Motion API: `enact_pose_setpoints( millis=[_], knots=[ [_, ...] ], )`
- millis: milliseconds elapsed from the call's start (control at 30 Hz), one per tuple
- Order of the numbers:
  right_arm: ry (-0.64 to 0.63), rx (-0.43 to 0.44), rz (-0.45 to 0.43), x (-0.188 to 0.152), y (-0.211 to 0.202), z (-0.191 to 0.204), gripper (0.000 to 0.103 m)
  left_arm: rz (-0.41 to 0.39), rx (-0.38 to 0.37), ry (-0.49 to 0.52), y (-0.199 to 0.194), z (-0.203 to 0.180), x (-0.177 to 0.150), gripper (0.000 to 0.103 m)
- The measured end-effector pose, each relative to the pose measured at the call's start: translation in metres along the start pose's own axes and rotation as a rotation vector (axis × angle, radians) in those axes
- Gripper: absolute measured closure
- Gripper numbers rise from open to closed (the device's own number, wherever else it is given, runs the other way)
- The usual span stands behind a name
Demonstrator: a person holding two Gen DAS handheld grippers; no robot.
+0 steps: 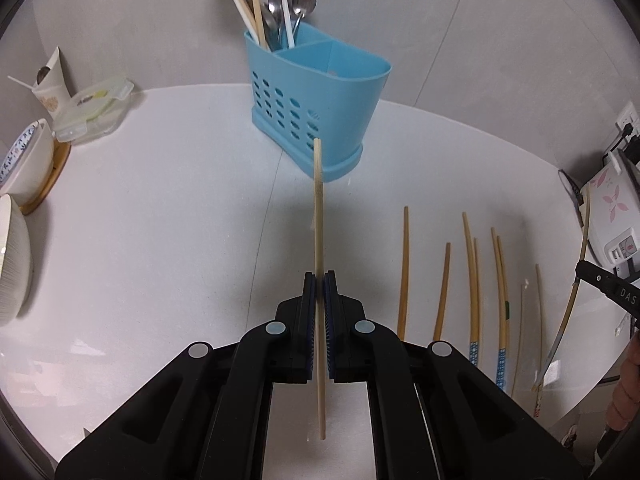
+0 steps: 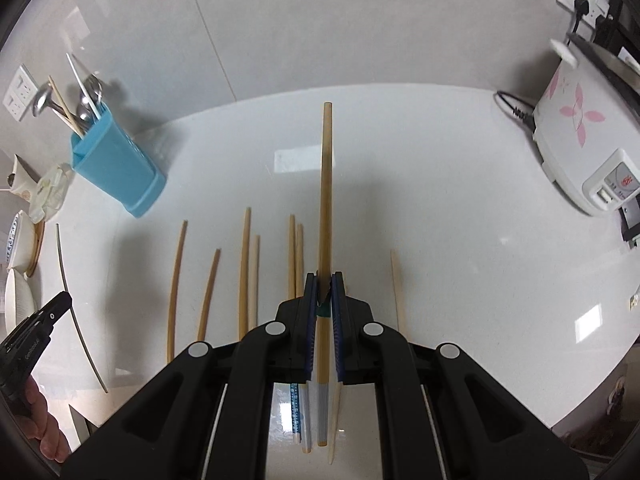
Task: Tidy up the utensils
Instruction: 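Lift both held chopsticks upright and carry them over the light-blue caddy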
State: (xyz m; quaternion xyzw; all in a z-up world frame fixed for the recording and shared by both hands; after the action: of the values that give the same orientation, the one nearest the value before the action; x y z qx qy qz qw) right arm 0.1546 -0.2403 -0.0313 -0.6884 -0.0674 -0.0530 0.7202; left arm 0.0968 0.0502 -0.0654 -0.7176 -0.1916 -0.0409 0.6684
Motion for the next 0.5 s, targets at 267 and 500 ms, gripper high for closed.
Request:
enact_pose_setpoints(
  millis=[267,500],
  knots=[
    [-0.051,0.027,-0.100,0.023,-0.037,-0.003,0.097,-0.104,0.007,-0.014,-0.041,-0.010,0.015,0.099],
    [-0.076,0.039,-0.195,0.050,-0.071,0.003,0.097,-0.203,0.021,-0.012,-0.078,-0.015,0.041,0.099]
  ],
)
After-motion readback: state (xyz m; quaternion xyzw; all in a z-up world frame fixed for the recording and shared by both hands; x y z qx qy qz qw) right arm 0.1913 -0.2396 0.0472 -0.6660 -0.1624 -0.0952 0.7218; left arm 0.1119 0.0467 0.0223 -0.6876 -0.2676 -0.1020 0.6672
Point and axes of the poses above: each gripper's, at about its wrist camera, not at the fingertips, and y roughly the way its jaws point, z to its left, x to its top, the point moved 3 cm from there along y, roughly the way its jaws point, and after that the axes turned 9 degrees about z, right-handed, at the moved point
